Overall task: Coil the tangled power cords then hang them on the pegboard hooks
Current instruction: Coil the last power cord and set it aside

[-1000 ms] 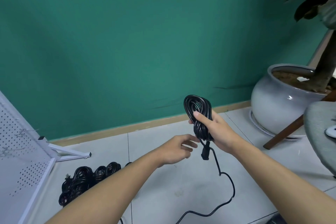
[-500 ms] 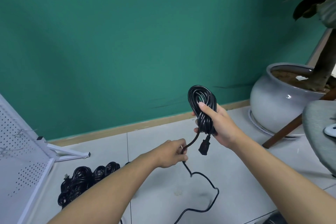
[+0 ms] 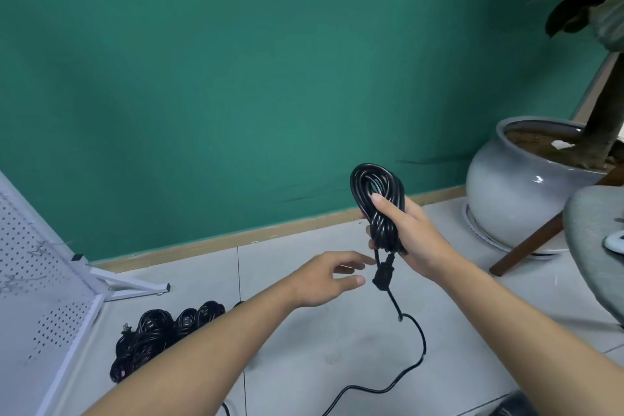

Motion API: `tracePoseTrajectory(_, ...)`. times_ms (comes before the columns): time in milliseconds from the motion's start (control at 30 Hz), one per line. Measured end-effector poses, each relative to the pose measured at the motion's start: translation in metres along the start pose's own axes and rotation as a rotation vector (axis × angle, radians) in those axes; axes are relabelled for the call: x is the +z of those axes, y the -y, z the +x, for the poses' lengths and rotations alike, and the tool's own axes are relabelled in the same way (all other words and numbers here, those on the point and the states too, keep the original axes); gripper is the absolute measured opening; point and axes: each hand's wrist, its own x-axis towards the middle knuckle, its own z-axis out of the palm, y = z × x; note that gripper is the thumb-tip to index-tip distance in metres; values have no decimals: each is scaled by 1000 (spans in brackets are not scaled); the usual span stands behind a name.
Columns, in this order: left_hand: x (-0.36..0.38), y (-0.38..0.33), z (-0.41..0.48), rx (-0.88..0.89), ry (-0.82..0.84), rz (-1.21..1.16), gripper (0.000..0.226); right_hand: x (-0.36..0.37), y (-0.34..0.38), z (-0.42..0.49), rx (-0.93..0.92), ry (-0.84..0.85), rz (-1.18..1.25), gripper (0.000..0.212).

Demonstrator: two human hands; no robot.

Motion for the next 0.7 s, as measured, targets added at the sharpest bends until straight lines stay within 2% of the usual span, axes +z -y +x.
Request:
tracePoseTrajectory(167,4,-9,4,27,2,-42,17,6,2,-2,5,20,27,26)
tracePoseTrajectory(267,2,-9,2,35,49,18,10,3,1,-1,11,35,33,26)
tracePoseTrajectory(400,-4,-12,-4,-61,98,154,19,-7,1,3,-3,-27,-2,22)
tracePoseTrajectory(567,-25,5,-9,-87,-5,159,29,-23,4,5,-75,-132,-118,21)
tracePoseTrajectory(700,-40,4,-11,-54,-130,197,25,-26,-1,4,-149,-80,-372,11)
